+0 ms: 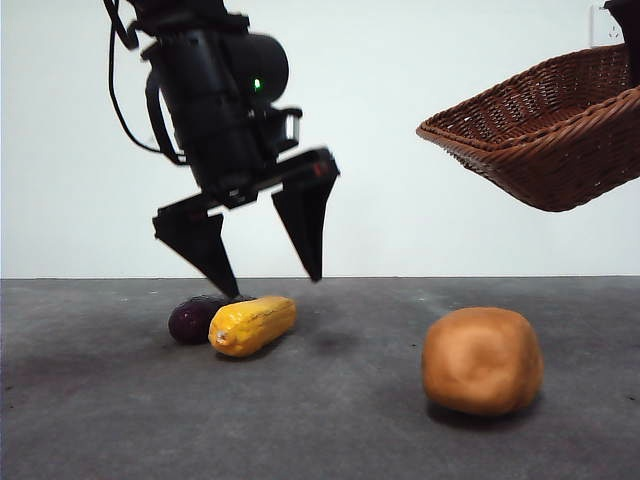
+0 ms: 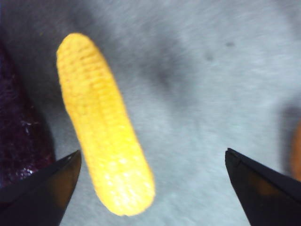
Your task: Help me put the vegetables on the table into the basket
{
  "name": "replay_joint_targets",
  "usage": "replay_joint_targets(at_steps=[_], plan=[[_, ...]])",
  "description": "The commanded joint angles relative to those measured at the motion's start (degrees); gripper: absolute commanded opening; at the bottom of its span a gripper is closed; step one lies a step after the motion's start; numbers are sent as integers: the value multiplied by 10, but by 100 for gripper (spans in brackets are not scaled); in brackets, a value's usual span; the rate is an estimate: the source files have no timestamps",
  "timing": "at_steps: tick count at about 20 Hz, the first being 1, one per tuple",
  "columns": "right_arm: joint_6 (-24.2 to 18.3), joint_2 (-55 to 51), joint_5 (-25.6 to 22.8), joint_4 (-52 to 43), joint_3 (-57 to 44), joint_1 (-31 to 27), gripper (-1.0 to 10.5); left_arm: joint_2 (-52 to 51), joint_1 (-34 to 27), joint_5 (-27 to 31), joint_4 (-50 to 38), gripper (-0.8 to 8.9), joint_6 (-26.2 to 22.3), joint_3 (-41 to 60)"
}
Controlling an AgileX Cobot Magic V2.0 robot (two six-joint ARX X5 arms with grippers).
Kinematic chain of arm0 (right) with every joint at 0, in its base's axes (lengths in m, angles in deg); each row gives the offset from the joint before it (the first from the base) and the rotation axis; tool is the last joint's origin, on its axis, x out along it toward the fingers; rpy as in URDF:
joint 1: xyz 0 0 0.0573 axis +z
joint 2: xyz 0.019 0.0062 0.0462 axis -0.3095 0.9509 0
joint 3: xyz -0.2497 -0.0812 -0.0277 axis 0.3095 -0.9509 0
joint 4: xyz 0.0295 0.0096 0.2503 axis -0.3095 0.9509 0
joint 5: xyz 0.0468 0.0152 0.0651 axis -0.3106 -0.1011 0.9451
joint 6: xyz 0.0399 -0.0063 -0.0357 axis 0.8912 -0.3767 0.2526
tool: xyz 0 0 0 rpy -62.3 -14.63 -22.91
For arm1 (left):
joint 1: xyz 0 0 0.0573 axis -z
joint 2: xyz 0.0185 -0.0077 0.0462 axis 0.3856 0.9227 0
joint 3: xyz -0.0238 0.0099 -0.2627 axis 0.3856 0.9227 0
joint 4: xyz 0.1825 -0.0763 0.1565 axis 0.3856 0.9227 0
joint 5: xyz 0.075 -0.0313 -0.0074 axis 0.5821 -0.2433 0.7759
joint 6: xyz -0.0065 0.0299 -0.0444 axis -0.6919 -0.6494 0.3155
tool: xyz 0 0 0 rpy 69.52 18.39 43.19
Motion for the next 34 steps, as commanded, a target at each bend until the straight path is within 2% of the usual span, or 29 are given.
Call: replay_joint_targets(at_steps=[1, 4, 5, 6, 7, 10, 11, 12, 13, 14, 18, 21, 23, 26, 29, 31, 34], plan=[[-2, -9, 3, 8, 4, 0, -8, 24, 2, 9, -1, 662, -7, 1], [-2, -9, 5, 10, 4, 0, -8, 34, 6, 13, -3, 655, -7, 0], [-2, -9, 8, 10, 4, 0, -8, 35, 6, 15, -3, 624, -7, 0], [-2, -9, 9, 10, 4, 0, -8, 35, 8, 21, -2, 531, -7, 0], [-2, -9, 9, 10, 4, 0, -8, 37, 8, 23, -1, 499, -5, 0], [-2, -9, 9, 11, 4, 0, -8, 54, 9, 23, 14, 497, 2, 0], [-1, -9, 9, 12, 4, 0, -8, 60, 10, 26, 12, 452, 3, 1], [-1, -9, 9, 14, 4, 1, -8, 62, 12, 35, 10, 296, 10, 1], [-1, -9, 10, 14, 4, 1, -8, 62, 17, 40, 4, 99, 10, 1], [-1, -9, 10, 14, 4, 1, -8, 60, 21, 43, -2, -19, 10, 0], [-1, -9, 9, 14, 4, 1, -8, 47, 32, 42, 4, -8, 10, 0], [8, -9, 8, 14, 4, 1, -8, -7, 40, 21, 11, -8, 14, 0], [26, -9, -4, 14, 3, 1, -8, -63, 54, -25, 0, -8, 43, 0], [48, -9, -26, 14, -2, 20, -8, -144, 87, -68, -74, -8, 91, 0], [64, -9, -25, 15, -2, 53, -8, -181, 124, -65, -153, -8, 125, 0], [74, -9, -21, 15, -2, 83, -8, -176, 130, -48, -171, -8, 164, 0], [90, -9, -21, 15, -5, 133, -8, -160, 132, -37, -183, -7, 181, 0]])
